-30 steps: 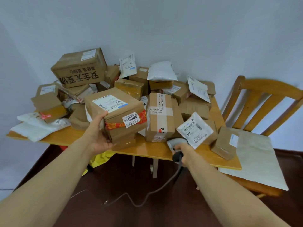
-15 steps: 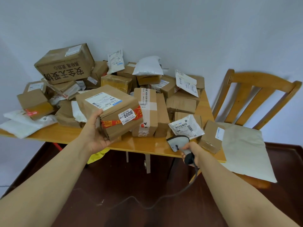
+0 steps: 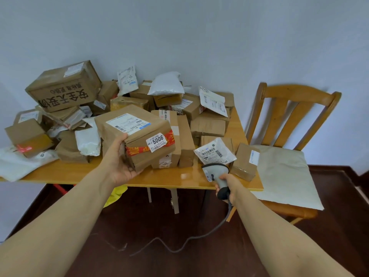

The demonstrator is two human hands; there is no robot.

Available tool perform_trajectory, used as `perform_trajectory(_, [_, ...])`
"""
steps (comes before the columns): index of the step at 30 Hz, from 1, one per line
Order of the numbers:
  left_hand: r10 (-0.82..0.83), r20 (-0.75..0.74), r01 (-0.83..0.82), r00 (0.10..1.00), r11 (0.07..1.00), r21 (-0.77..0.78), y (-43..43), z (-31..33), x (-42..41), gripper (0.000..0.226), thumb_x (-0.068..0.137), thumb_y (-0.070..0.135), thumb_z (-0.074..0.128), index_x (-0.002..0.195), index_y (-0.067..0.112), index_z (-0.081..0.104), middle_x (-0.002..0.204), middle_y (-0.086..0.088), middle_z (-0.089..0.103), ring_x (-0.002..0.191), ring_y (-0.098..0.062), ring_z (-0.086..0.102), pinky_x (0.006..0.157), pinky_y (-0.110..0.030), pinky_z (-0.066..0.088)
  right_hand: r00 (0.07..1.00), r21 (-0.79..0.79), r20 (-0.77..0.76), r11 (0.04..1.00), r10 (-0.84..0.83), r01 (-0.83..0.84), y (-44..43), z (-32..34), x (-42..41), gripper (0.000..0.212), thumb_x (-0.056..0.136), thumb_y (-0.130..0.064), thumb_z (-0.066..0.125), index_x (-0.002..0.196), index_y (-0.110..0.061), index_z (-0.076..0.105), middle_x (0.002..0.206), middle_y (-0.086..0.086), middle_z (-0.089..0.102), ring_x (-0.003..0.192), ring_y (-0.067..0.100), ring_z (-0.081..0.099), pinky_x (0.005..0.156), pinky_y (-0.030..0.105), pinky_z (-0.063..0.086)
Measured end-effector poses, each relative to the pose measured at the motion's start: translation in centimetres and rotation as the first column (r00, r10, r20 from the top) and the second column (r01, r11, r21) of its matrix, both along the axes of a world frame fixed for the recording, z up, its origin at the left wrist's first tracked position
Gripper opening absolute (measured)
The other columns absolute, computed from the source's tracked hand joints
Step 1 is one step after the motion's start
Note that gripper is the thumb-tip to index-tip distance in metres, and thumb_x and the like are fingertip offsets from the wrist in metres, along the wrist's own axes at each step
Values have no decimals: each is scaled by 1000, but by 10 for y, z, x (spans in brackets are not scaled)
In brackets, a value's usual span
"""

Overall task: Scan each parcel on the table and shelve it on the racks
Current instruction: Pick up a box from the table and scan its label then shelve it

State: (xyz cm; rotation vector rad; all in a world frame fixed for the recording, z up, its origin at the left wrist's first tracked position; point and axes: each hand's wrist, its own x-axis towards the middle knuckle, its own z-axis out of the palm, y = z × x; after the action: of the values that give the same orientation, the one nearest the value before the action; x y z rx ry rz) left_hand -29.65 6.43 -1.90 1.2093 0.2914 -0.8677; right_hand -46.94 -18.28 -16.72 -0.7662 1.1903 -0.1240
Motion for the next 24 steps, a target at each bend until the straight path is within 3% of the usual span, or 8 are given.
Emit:
perform_trajectory(3, [-33, 3, 33, 999, 999, -3, 2, 7, -1, 54, 82, 55, 63, 126, 26, 57, 113, -11, 65, 103, -27, 63, 74, -39, 54, 990, 65, 142, 997, 27, -37, 9, 9, -11, 27, 94, -9, 49, 119, -1, 47, 77, 15, 54, 55, 21, 53, 49, 32, 51])
perform_trajectory(6, [-52, 10, 52, 999, 999, 5, 11, 12, 0, 58, 79, 54, 66, 128, 24, 56, 111, -11, 66, 99, -26, 65, 62, -36, 57, 971, 109, 222, 987, 89, -115, 27, 15, -23, 22, 86, 7, 46, 106, 5, 55, 69, 13, 59, 56, 20, 57, 53, 29, 56])
perform_trajectory(9, [-44, 11, 44, 999, 999, 13, 24, 16, 4, 63, 77, 54, 68, 129, 21, 55, 108, -11, 68, 95, -26, 67, 56, -36, 59, 951, 22, 255, 982, 174, -186, 51, 25, -24, 12, 82, 2, 47, 89, 2, 57, 65, 11, 56, 50, 17, 50, 52, 27, 48])
perform_trajectory(12, [-23, 15, 23, 1000, 1000, 15, 40, 21, 10, 65, 76, 54, 69, 128, 17, 54, 106, -11, 69, 93, -26, 67, 57, -34, 57, 932, -35, 318, 984, 174, -172, 73, 40, -13, 9, 88, -13, 54, 92, -6, 52, 64, 11, 57, 47, 16, 48, 52, 28, 43])
perform_trajectory(15, [1, 41, -1, 999, 1000, 14, 57, 25, 17, 66, 76, 53, 69, 129, 16, 55, 106, -11, 69, 95, -26, 66, 67, -39, 55, 882, -130, 387, 962, 270, -238, 97, 64, 5, 11, 87, -5, 59, 96, -2, 53, 64, 11, 61, 51, 16, 54, 54, 29, 51])
perform_trajectory(19, [63, 66, -64, 996, 998, 9, 84, 30, 27, 61, 78, 53, 68, 126, 16, 58, 103, -10, 71, 93, -26, 68, 67, -40, 56, 755, -384, 381, 835, 533, -395, 133, 107, 38, 31, 82, 4, 64, 110, -1, 53, 81, 17, 68, 59, 19, 56, 52, 29, 48])
perform_trajectory(22, [117, 69, -118, 991, 993, 11, 103, 31, 33, 59, 79, 53, 68, 124, 17, 58, 101, -10, 71, 89, -25, 68, 57, -35, 57, 705, -475, 316, 750, 634, -461, 161, 129, 59, 23, 81, 3, 66, 102, -5, 60, 67, 10, 60, 54, 16, 52, 52, 27, 47])
perform_trajectory(24, [150, 65, -152, 986, 988, 16, 116, 31, 36, 59, 79, 52, 68, 124, 16, 58, 102, -10, 70, 90, -25, 68, 58, -35, 56, 672, -494, 300, 713, 677, -498, 178, 138, 68, 23, 83, 3, 64, 105, -7, 64, 63, 6, 55, 52, 14, 50, 52, 25, 46])
